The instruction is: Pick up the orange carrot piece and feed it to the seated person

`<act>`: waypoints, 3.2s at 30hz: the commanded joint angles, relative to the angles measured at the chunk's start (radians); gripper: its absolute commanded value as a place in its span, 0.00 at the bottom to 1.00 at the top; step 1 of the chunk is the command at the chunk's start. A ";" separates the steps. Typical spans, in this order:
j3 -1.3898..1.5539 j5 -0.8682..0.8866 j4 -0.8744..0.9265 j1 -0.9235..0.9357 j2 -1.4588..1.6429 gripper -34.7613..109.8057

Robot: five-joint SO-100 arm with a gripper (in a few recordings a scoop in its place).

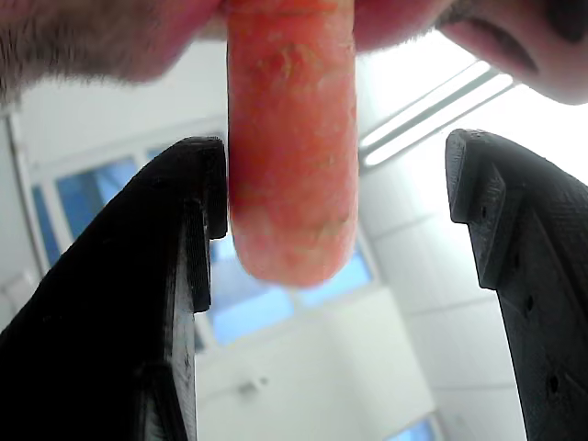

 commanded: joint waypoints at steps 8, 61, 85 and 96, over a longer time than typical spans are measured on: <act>-0.041 -0.014 -0.020 0.114 0.048 0.37; 1.727 0.058 -0.023 0.221 1.035 0.22; 2.634 0.695 -0.023 0.213 1.835 0.22; 2.996 0.850 -0.009 0.084 2.273 0.22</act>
